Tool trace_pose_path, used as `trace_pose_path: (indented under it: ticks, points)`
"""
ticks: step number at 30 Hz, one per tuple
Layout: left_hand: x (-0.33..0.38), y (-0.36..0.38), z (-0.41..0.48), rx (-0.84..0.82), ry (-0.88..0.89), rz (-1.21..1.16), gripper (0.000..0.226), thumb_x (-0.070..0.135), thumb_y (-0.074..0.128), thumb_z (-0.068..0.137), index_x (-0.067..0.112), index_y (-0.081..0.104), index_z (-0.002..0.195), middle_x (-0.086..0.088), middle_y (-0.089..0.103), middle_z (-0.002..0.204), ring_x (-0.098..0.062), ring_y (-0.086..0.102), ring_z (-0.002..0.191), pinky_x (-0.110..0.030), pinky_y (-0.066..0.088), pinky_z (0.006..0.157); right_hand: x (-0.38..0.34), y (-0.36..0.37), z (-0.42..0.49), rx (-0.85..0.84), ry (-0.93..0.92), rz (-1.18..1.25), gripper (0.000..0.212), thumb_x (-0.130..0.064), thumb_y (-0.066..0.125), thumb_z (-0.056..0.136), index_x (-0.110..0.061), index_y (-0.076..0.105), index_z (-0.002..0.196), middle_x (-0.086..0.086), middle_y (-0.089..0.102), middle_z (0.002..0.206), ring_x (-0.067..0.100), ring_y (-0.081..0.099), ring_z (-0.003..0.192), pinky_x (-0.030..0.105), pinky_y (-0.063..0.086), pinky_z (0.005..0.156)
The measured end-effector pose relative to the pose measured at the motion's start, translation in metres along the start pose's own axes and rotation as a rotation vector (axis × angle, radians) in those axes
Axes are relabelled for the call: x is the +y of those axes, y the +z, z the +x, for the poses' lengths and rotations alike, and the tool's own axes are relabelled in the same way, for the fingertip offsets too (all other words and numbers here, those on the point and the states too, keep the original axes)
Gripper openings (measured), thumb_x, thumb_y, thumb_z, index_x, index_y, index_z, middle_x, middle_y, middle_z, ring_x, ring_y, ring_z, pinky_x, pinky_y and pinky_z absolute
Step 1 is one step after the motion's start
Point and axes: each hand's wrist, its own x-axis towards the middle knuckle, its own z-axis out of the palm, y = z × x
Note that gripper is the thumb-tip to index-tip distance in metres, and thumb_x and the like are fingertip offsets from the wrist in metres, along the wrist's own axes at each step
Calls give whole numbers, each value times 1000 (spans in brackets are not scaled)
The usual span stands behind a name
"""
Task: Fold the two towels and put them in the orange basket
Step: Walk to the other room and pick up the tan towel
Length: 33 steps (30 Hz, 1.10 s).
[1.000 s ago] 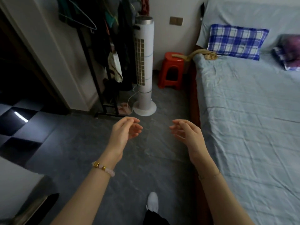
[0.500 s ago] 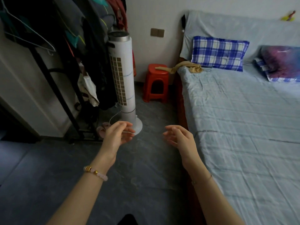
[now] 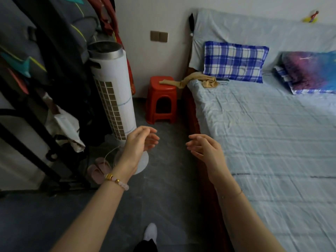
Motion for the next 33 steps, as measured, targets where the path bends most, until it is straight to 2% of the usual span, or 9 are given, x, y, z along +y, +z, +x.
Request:
trace_pose_path:
  ticks: [4, 9, 14, 24, 33]
  points:
    - [16, 0, 75, -37, 30, 18, 25, 18, 40, 98, 12, 63, 89, -4, 66, 78, -17, 64, 79, -31, 51, 76, -20, 18, 68, 37, -15, 8, 28, -14, 41, 96, -18, 67, 87, 0, 70, 77, 16, 64, 81, 27, 47, 74]
    - [25, 5, 147, -81, 24, 39, 27, 17, 39, 98, 15, 62, 86, -3, 66, 78, -17, 64, 77, -30, 52, 75, -27, 31, 133, 71, 10, 22, 29, -14, 41, 96, -19, 68, 87, -4, 70, 74, 14, 65, 81, 31, 48, 81]
    - [29, 16, 216, -113, 13, 37, 27, 16, 39, 98, 15, 62, 85, -3, 66, 77, -16, 64, 76, -28, 53, 73, -30, 38, 202, 105, 14, 46, 28, -14, 43, 94, -21, 68, 85, -5, 71, 71, 13, 65, 77, 28, 46, 76]
    - [37, 57, 389, -34, -2, 27, 27, 15, 39, 98, 14, 63, 87, -3, 66, 76, -11, 65, 71, -22, 54, 68, -47, 49, 394, 44, 61, 37, 26, -14, 43, 95, -18, 68, 89, -3, 71, 75, 12, 66, 78, 32, 48, 83]
    - [65, 102, 552, 29, -25, 12, 28, 12, 38, 97, 12, 63, 85, -5, 66, 75, -15, 64, 71, -25, 53, 68, -72, 56, 567, 15, 90, 7, 26, -17, 43, 95, -19, 69, 92, -3, 72, 80, 14, 67, 83, 32, 49, 84]
